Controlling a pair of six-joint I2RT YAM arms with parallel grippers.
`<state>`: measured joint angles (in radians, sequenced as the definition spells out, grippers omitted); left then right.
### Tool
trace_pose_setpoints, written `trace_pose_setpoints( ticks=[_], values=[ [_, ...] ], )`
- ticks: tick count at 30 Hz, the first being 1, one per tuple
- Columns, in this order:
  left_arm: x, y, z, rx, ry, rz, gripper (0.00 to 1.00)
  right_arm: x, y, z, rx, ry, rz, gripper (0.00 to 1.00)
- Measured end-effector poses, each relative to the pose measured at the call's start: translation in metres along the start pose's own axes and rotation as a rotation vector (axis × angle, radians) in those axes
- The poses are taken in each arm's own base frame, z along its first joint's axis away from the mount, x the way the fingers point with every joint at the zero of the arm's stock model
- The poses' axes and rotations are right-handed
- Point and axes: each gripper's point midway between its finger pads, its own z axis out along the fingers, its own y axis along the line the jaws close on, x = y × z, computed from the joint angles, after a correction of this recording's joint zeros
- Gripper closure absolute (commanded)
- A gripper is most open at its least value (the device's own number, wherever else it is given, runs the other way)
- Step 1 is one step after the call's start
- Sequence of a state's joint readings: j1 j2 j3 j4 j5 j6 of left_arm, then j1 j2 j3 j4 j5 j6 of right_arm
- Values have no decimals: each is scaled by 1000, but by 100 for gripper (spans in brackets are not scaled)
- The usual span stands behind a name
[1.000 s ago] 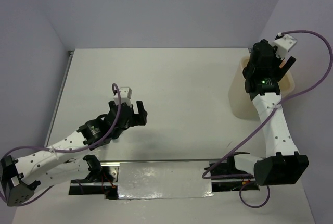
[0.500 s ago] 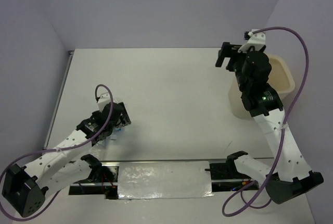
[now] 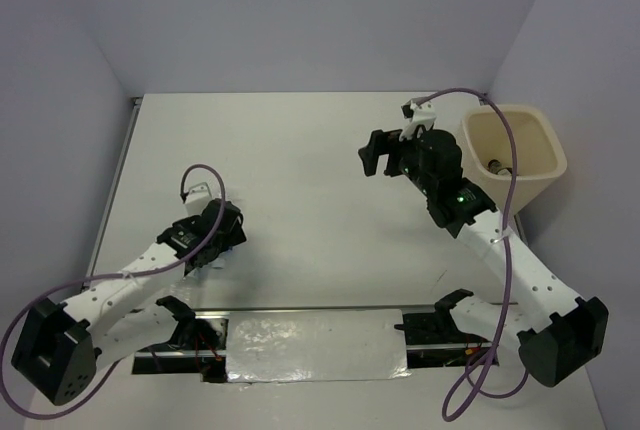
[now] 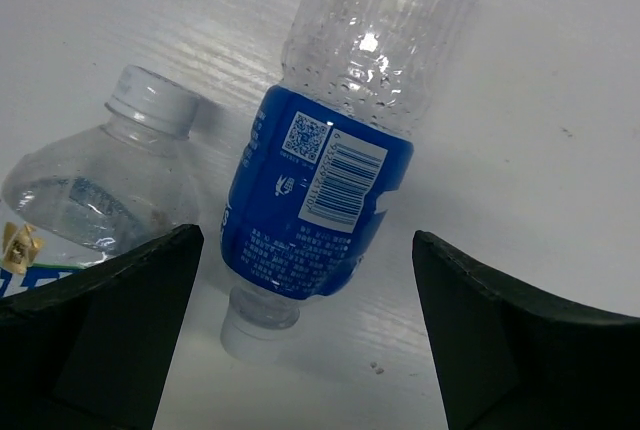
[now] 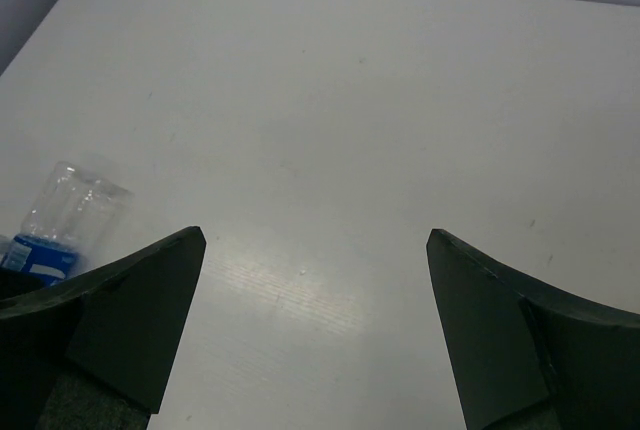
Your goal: Put the plastic bottles in the bin
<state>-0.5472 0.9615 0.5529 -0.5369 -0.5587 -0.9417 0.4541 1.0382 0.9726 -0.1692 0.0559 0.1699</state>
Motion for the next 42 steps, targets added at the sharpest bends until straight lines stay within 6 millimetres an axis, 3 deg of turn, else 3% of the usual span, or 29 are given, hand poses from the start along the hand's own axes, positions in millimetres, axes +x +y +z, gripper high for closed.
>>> trace_pose_setpoints(
  ticks=[7,11,13,17,20,23,26,34,42],
  values=[
    [11,0,20,-47,49,45,1,38,10,3,-79,43,43,0],
    [18,-5,28,-40,76,72,2,43,14,2,-102,35,63,0],
    [21,-9,32,-30,90,79,11,45,15,0,-108,30,73,0],
    [24,-15,35,-6,102,102,45,48,18,-3,-128,18,97,0],
    [22,-20,36,15,99,116,58,53,20,-7,-145,7,125,0],
    [22,-27,32,63,106,130,61,60,25,-9,-179,4,166,0],
    [20,-46,19,167,87,176,60,64,38,-11,-246,-1,223,0],
    [34,-132,-51,588,-5,373,61,75,89,-2,-444,42,340,0],
    [41,-172,-89,781,-46,421,62,119,115,23,-440,192,409,0]
  ],
)
